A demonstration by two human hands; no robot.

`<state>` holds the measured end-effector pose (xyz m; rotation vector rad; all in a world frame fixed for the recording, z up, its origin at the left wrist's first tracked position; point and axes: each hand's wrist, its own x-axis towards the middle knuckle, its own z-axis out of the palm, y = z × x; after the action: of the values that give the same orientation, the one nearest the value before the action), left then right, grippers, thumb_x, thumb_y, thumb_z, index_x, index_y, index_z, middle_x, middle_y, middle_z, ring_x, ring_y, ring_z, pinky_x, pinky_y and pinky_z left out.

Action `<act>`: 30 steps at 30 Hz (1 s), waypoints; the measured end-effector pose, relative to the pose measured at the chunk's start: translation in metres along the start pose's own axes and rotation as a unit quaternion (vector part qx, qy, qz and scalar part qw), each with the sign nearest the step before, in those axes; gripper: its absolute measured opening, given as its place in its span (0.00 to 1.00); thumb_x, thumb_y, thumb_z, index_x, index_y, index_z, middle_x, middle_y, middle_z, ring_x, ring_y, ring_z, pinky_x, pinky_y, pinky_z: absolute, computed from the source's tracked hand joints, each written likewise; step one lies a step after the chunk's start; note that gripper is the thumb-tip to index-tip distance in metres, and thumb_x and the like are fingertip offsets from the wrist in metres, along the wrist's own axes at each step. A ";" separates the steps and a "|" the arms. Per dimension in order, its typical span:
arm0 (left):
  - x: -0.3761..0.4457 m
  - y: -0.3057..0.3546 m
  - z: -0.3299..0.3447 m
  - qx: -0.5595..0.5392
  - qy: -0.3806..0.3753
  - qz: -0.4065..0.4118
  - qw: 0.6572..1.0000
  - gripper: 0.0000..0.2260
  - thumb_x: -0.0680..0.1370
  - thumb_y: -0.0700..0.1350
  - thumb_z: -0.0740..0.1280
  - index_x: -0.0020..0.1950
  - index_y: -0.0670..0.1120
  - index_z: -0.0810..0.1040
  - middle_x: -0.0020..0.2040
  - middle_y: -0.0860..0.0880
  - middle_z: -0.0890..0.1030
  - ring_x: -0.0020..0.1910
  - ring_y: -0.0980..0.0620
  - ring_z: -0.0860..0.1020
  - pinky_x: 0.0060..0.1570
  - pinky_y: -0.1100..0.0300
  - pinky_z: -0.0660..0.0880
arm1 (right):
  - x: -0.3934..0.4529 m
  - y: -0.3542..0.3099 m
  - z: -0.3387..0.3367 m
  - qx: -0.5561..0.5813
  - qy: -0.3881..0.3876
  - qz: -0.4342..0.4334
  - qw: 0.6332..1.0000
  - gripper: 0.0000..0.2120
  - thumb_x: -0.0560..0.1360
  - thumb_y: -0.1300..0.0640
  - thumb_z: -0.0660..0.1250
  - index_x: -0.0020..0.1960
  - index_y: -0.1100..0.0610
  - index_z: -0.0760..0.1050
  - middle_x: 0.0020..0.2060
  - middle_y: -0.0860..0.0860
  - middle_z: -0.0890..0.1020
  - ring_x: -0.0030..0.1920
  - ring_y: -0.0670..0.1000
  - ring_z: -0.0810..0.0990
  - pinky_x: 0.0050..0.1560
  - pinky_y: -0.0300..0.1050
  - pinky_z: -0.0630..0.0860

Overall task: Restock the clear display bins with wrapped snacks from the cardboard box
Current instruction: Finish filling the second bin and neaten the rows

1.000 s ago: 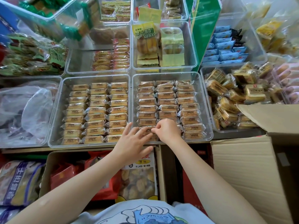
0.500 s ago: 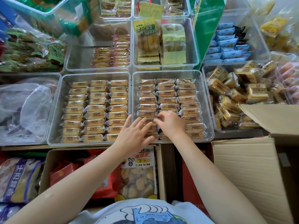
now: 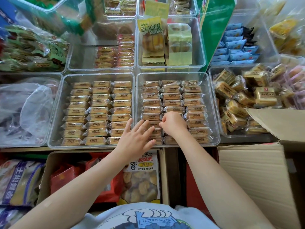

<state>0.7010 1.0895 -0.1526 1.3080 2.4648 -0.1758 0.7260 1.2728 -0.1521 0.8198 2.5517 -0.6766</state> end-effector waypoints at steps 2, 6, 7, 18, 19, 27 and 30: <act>-0.002 0.000 0.000 -0.008 0.010 0.000 1.000 0.34 0.80 0.66 0.36 0.82 0.54 0.57 0.82 0.46 0.57 0.82 0.46 0.51 0.78 0.38 0.40 | 0.002 0.009 0.001 0.104 -0.012 0.000 0.994 0.06 0.77 0.53 0.69 0.46 0.52 0.84 0.45 0.49 0.84 0.48 0.52 0.82 0.49 0.48 0.80; -0.009 -0.001 -0.001 -0.030 0.055 -0.008 0.998 0.32 0.82 0.66 0.40 0.81 0.54 0.59 0.82 0.45 0.57 0.81 0.45 0.52 0.78 0.39 0.45 | -0.010 0.020 -0.005 0.292 -0.014 -0.010 0.956 0.04 0.77 0.56 0.71 0.46 0.53 0.84 0.43 0.46 0.84 0.47 0.47 0.80 0.49 0.43 0.76; -0.010 -0.001 -0.002 -0.032 0.072 -0.011 0.997 0.31 0.82 0.65 0.41 0.81 0.54 0.61 0.82 0.46 0.58 0.81 0.45 0.52 0.78 0.40 0.47 | -0.013 0.022 -0.008 0.335 -0.017 -0.013 0.942 0.03 0.77 0.56 0.71 0.48 0.53 0.84 0.45 0.46 0.84 0.49 0.46 0.80 0.49 0.41 0.75; -0.003 0.001 -0.004 -0.006 0.026 -0.004 1.000 0.33 0.81 0.64 0.42 0.77 0.48 0.69 0.77 0.44 0.68 0.77 0.44 0.64 0.75 0.41 0.58 | -0.004 0.008 -0.001 0.189 -0.040 -0.029 0.981 0.06 0.79 0.55 0.67 0.50 0.54 0.83 0.47 0.49 0.84 0.52 0.52 0.80 0.57 0.51 0.77; -0.002 0.002 -0.004 -0.008 0.017 -0.005 1.000 0.35 0.80 0.65 0.40 0.79 0.49 0.66 0.79 0.45 0.65 0.79 0.44 0.60 0.77 0.42 0.54 | -0.003 0.007 0.001 0.161 -0.033 -0.031 0.986 0.07 0.80 0.55 0.66 0.50 0.54 0.83 0.47 0.49 0.84 0.51 0.52 0.80 0.56 0.52 0.78; 0.004 0.002 0.001 0.016 -0.001 -0.004 1.000 0.35 0.80 0.66 0.37 0.81 0.52 0.61 0.80 0.49 0.62 0.80 0.43 0.56 0.77 0.41 0.43 | -0.014 0.015 -0.006 0.140 0.072 -0.035 0.987 0.05 0.79 0.57 0.63 0.47 0.52 0.77 0.43 0.48 0.79 0.44 0.52 0.78 0.42 0.47 0.75; 0.004 0.003 0.005 0.015 0.013 -0.008 1.000 0.32 0.81 0.65 0.42 0.78 0.51 0.68 0.77 0.48 0.69 0.77 0.42 0.63 0.76 0.39 0.50 | -0.023 0.021 -0.010 0.094 0.048 -0.048 0.993 0.06 0.79 0.52 0.66 0.47 0.52 0.80 0.43 0.47 0.82 0.43 0.49 0.79 0.44 0.46 0.78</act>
<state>0.7023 1.0934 -0.1583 1.3122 2.5041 -0.2001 0.7545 1.2828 -0.1392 0.8100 2.6573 -0.9417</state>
